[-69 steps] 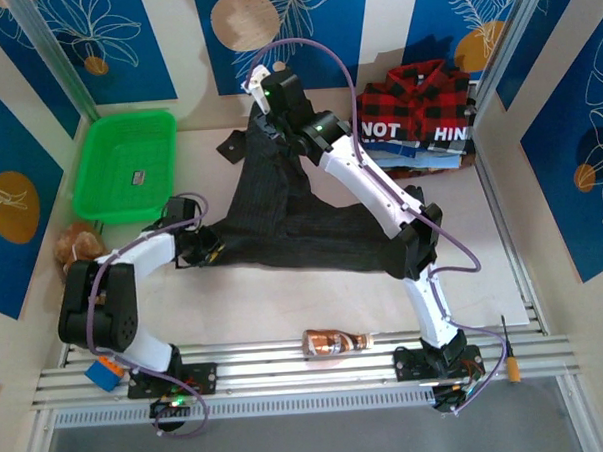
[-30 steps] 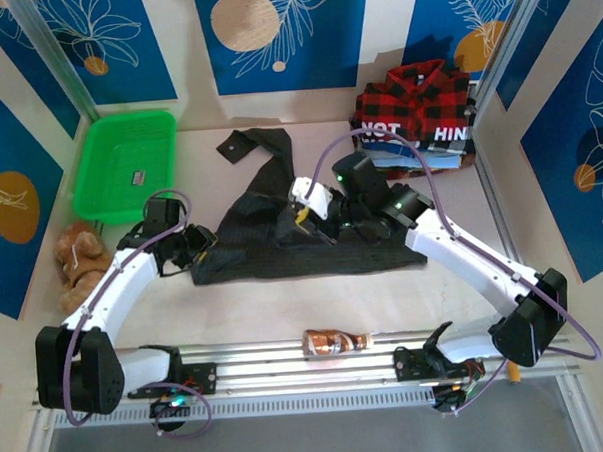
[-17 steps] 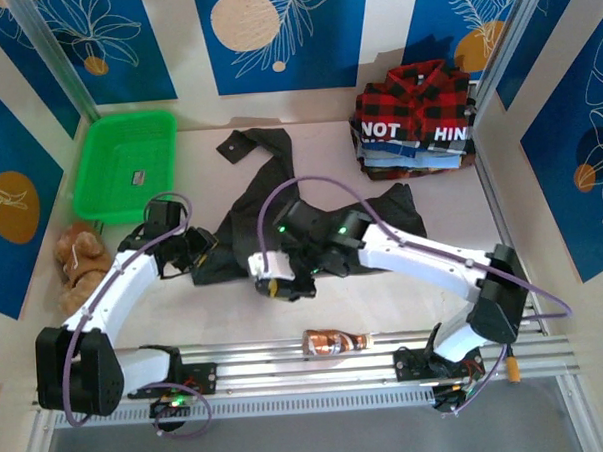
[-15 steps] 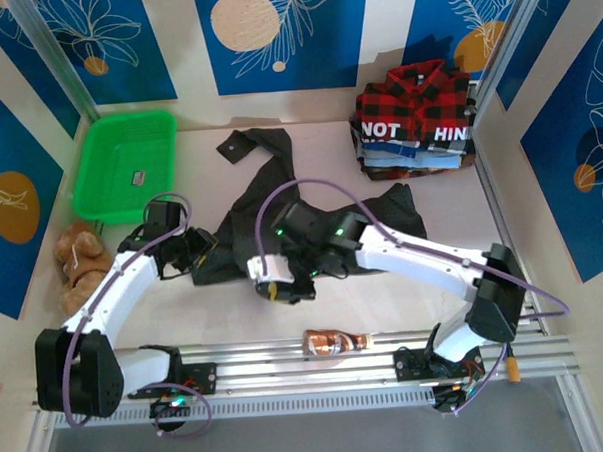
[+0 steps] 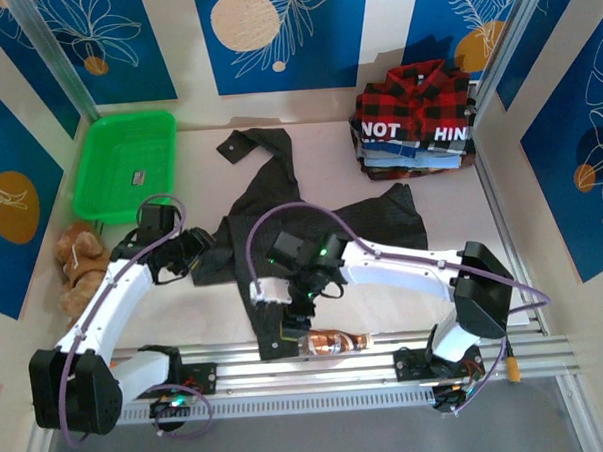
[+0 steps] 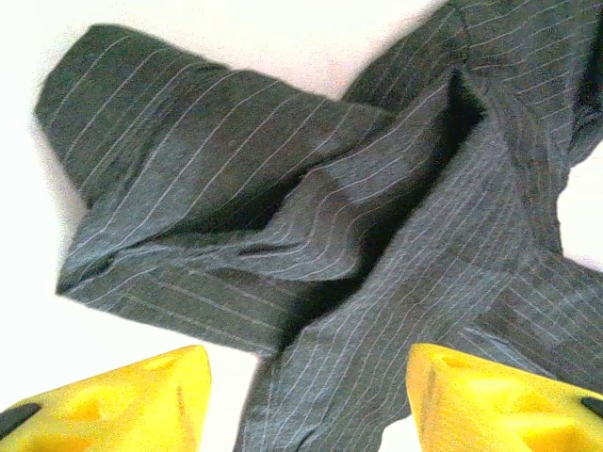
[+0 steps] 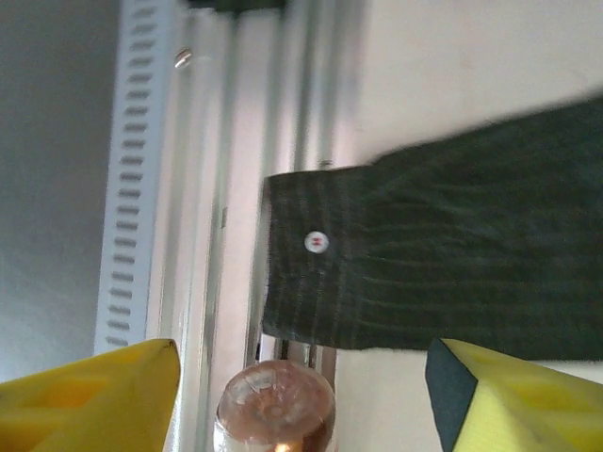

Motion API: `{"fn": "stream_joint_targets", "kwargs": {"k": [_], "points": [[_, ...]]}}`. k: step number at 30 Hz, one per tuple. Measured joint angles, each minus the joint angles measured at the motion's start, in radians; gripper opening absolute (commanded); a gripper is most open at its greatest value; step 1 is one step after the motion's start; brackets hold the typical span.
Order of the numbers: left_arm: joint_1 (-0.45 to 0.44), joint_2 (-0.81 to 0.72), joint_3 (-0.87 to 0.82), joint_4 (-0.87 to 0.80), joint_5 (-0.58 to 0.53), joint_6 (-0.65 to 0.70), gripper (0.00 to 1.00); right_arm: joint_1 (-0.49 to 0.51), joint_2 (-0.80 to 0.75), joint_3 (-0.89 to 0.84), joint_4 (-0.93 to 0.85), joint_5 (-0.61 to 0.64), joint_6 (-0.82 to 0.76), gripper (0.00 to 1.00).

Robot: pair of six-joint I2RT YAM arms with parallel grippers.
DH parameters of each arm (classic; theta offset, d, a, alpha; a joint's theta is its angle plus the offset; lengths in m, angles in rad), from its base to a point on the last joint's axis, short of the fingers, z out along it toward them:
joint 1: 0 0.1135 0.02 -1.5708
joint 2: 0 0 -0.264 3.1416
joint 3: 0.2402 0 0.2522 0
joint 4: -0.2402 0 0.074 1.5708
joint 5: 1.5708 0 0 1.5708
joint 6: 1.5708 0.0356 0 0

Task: Fold and stack the long sleeve shirts

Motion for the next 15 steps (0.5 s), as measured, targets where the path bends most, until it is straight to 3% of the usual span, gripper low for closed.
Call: {"fn": "stream_joint_targets", "kwargs": {"k": [6,15], "points": [[-0.124,0.101,0.037,0.055,0.06,0.082,0.58,-0.088,-0.017,0.001,0.027,0.042,0.336,0.58],[-0.182,0.194,-0.022,0.158,0.136,0.117,0.58,-0.015,0.263,0.062,-0.019,0.185,0.629,0.45]]}}
